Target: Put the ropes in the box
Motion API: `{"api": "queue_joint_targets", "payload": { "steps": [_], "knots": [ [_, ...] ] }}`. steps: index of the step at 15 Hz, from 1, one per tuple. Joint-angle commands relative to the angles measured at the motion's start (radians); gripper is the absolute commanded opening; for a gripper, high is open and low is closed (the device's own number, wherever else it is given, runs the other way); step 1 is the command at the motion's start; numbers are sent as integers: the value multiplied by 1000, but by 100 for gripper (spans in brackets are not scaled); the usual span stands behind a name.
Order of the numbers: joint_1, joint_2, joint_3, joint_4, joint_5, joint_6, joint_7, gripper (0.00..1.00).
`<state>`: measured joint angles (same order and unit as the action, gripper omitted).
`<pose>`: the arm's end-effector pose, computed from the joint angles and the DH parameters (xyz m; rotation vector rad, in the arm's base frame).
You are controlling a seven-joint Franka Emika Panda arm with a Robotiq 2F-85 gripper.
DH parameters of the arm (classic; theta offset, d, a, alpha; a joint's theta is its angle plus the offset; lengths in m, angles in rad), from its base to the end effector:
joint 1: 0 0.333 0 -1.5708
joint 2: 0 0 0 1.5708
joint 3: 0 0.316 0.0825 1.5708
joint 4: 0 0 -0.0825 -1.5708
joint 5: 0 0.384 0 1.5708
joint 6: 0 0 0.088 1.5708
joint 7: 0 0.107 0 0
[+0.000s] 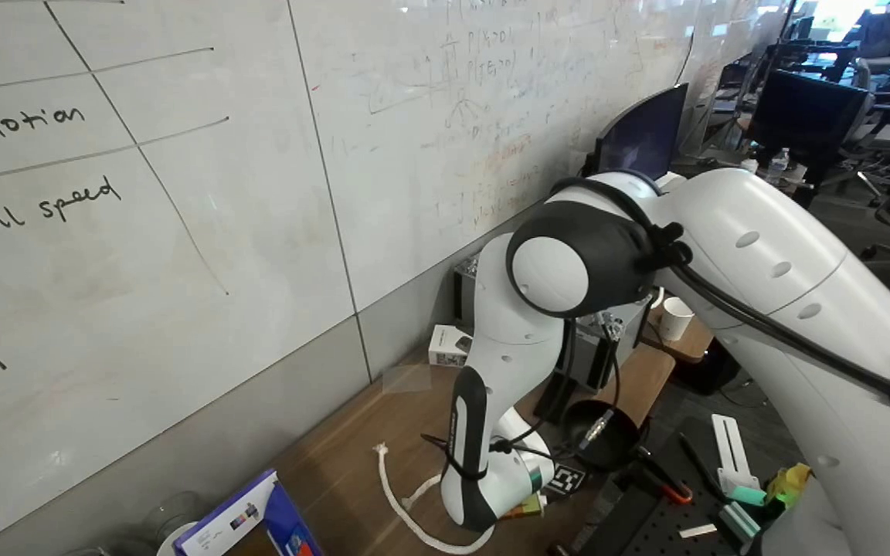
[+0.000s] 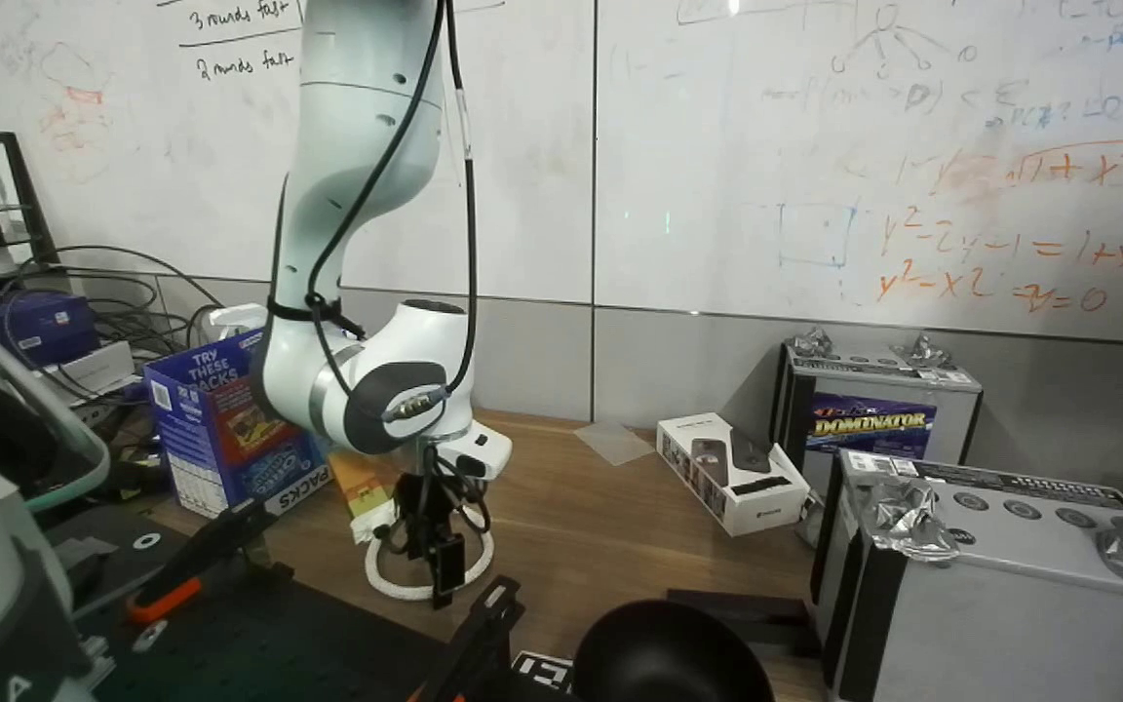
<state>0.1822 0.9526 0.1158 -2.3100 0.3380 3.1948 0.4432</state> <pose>0.4031 0.1084 -0.0542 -2.9972 0.8093 0.1500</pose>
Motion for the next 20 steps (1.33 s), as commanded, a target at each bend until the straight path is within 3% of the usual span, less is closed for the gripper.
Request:
{"api": "queue_joint_targets", "payload": {
  "steps": [1, 10, 11, 13, 20],
  "knots": [
    [1, 23, 10, 20, 27, 44, 6, 100],
    [1, 37, 10, 29, 29, 66, 9, 100],
    [3, 38, 9, 28, 30, 72, 9, 75],
    [6, 38, 7, 26, 29, 78, 8, 68],
    [14, 32, 15, 29, 29, 100, 5, 14]
  ]
}}
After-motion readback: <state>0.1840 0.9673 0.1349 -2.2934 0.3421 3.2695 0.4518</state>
